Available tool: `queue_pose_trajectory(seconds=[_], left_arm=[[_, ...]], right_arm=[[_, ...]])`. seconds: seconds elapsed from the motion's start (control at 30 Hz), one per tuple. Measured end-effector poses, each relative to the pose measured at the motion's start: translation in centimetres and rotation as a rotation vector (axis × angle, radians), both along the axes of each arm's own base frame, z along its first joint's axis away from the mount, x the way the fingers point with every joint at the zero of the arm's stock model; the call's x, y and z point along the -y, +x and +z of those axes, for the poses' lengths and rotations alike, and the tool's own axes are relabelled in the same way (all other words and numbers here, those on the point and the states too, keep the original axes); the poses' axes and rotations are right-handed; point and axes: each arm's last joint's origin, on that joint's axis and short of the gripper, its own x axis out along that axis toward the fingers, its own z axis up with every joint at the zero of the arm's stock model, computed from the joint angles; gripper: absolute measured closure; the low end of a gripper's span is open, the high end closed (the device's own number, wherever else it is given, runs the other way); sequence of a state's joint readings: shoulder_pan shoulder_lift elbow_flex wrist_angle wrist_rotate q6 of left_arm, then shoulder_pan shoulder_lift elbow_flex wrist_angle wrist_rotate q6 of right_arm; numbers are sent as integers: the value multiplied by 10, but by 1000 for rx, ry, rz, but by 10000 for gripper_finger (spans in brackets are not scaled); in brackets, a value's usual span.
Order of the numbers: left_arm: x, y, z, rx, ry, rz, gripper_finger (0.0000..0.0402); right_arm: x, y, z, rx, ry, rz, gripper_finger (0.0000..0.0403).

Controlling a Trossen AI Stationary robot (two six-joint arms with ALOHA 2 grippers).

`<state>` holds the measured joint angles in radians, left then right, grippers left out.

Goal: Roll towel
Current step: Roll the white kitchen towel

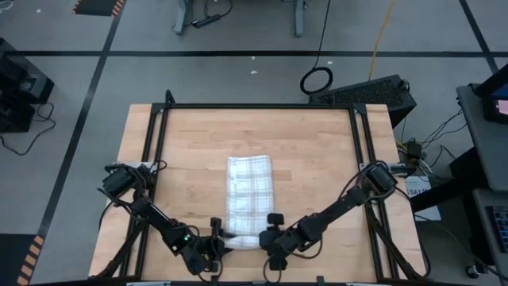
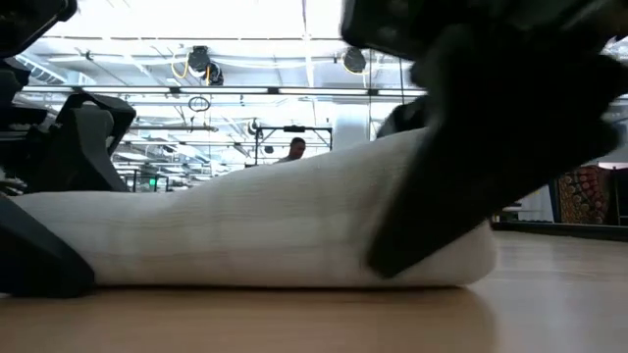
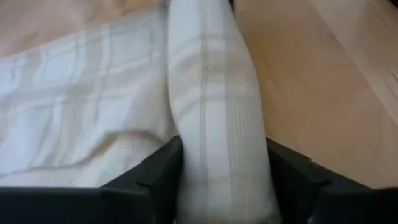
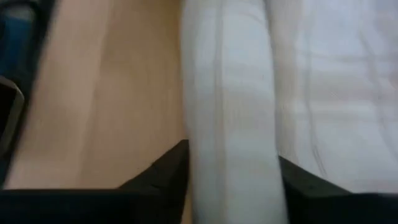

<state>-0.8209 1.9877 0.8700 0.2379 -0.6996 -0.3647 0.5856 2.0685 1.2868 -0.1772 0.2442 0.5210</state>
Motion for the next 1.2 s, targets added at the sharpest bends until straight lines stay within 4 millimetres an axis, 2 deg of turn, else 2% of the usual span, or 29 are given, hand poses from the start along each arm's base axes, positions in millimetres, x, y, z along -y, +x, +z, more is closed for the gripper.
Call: queue_pose_trajectory(seconds=[0.23, 0.47, 0.57, 0.8, 1.03, 1.2], left_arm=[[0, 0, 0, -13, -6, -21, 268], [1, 1, 0, -11, -19, -30, 322], [-1, 2, 5, -9, -31, -28, 325], [-8, 8, 19, -51, -157, -55, 323], [-20, 23, 20, -120, -334, -37, 323], [-28, 30, 21, -149, -379, -46, 322]], right_arm=[[-11, -28, 24, -8, -105, -35, 177], [-41, -39, 42, 241, -207, 11, 156], [-51, -41, 38, 289, -241, 30, 156], [-56, -42, 28, 307, -320, 33, 156], [-52, -35, 13, 300, -377, 36, 156], [-49, -31, 7, 290, -390, 20, 156]])
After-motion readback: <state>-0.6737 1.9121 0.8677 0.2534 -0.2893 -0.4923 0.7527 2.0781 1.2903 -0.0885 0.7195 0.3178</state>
